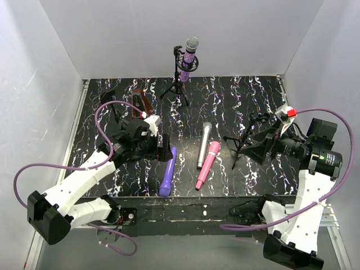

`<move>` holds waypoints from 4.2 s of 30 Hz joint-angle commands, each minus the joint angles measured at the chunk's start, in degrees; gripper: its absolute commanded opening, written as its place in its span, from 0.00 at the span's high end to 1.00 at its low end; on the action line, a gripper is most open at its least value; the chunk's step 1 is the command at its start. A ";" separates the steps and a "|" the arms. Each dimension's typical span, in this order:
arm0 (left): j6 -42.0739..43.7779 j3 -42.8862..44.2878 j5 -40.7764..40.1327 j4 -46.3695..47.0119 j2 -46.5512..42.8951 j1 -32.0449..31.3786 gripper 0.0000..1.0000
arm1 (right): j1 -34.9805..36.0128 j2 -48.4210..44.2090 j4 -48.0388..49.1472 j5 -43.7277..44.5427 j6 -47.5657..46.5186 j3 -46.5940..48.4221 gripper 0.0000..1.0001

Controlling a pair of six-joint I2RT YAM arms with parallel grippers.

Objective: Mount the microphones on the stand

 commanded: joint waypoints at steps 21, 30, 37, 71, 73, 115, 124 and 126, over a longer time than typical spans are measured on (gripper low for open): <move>1.28 1.57 -1.61 -1.71 0.49 -0.24 0.02 | -0.24 0.17 0.30 -0.16 -0.95 -0.09 0.05; 1.28 1.57 -2.32 -2.32 1.02 -0.67 0.02 | -0.24 0.17 0.30 -0.33 -0.95 -0.09 0.05; 1.37 1.74 -3.02 -3.20 1.11 -0.94 0.02 | -0.24 0.26 0.21 -0.07 -1.47 -0.44 0.05; 0.67 3.50 -7.24 -6.81 3.48 -3.13 0.02 | 20.83 3.51 -6.11 13.11 -9.38 -0.09 0.09; 0.14 3.68 -7.15 -6.72 3.48 -3.13 0.02 | 23.21 3.86 -6.47 14.25 -10.78 -0.52 0.09; -5.48 7.90 -14.63 -6.81 31.25 -11.48 0.21 | 29.55 2.54 -2.87 16.02 -13.08 -8.96 0.08; -5.57 7.02 -11.37 -3.73 35.47 -11.66 0.39 | 29.55 2.02 -2.87 16.28 -12.99 -9.40 0.08; -5.66 6.58 -10.93 -3.47 36.00 -11.75 0.39 | 29.55 1.84 -2.87 16.37 -13.08 -9.49 0.08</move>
